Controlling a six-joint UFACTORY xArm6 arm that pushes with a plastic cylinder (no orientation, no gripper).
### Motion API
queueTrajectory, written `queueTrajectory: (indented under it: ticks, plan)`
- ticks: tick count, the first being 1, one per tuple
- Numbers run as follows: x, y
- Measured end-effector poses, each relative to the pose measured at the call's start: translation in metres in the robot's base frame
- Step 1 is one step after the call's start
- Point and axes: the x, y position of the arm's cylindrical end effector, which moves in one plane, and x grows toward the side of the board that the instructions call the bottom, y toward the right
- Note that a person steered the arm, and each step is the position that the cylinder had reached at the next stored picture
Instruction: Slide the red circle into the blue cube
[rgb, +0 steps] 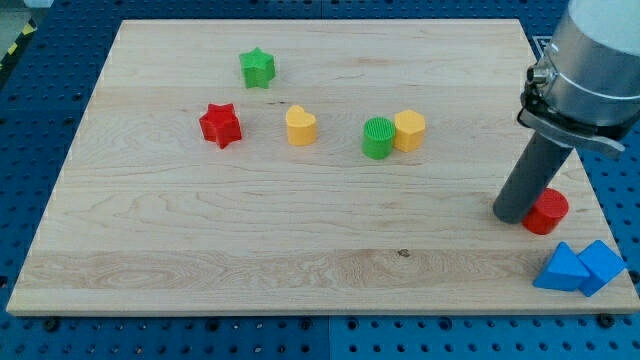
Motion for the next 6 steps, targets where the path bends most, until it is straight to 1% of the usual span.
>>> queueTrajectory:
  ticks: [2, 3, 4, 6]
  plan:
    - [-0.023, 0.026]
    - [-0.013, 0.050]
    - [0.006, 0.050]
    - [0.008, 0.050]
